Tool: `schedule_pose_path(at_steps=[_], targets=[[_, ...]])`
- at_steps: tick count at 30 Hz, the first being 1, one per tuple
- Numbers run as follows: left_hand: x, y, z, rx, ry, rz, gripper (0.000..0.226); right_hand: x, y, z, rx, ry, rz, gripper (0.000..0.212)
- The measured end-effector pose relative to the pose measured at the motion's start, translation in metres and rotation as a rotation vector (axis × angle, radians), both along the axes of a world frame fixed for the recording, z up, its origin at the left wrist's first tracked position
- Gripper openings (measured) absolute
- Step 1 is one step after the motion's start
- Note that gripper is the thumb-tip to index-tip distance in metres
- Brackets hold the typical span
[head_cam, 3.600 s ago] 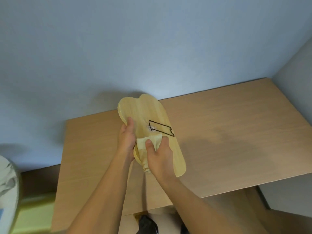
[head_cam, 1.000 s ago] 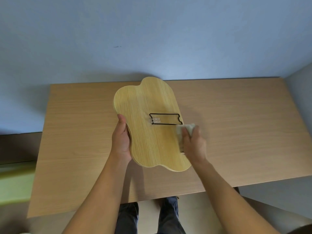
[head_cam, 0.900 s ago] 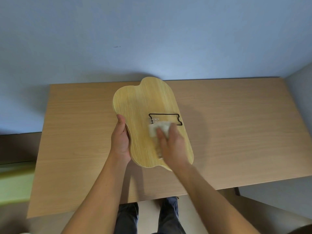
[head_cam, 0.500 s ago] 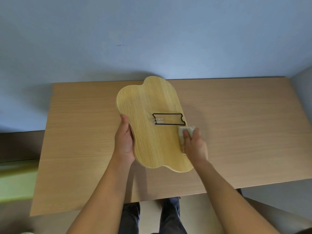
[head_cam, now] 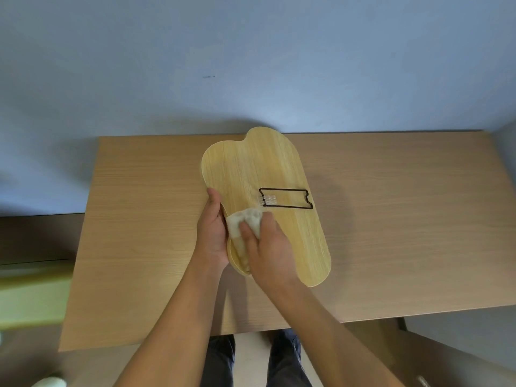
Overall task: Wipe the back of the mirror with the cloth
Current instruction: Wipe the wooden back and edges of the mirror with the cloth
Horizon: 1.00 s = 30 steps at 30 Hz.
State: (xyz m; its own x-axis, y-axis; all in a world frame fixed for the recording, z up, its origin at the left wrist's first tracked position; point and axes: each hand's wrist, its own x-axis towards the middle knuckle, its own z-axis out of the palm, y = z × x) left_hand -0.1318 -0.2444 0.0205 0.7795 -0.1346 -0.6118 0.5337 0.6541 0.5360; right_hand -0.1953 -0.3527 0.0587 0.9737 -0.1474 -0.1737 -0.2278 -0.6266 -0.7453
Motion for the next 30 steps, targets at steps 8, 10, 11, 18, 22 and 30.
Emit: schedule_pose_path(at_steps=[8,10,11,18,22,30], targets=[[-0.002,-0.001,0.0,0.065,-0.053,-0.002,0.057,0.002,-0.109,-0.06,-0.106,0.184,-0.329,0.026],[-0.002,-0.001,0.001,0.051,-0.055,-0.003,0.055,0.0,-0.134,-0.067,-0.151,0.227,-0.37,0.026],[-0.002,-0.001,0.001,0.044,-0.058,-0.006,0.055,0.001,-0.142,-0.067,-0.174,0.244,-0.394,0.026],[0.0,0.0,0.001,0.055,-0.016,-0.003,0.063,0.022,-0.06,-0.008,-0.086,0.063,-0.263,0.031],[-0.001,0.003,0.003,-0.09,0.001,-0.021,0.087,0.029,0.018,0.012,-0.16,-0.091,-0.025,0.034],[-0.003,0.0,0.0,-0.043,0.013,0.01,0.065,0.024,-0.019,-0.014,-0.343,-0.125,-0.071,0.024]])
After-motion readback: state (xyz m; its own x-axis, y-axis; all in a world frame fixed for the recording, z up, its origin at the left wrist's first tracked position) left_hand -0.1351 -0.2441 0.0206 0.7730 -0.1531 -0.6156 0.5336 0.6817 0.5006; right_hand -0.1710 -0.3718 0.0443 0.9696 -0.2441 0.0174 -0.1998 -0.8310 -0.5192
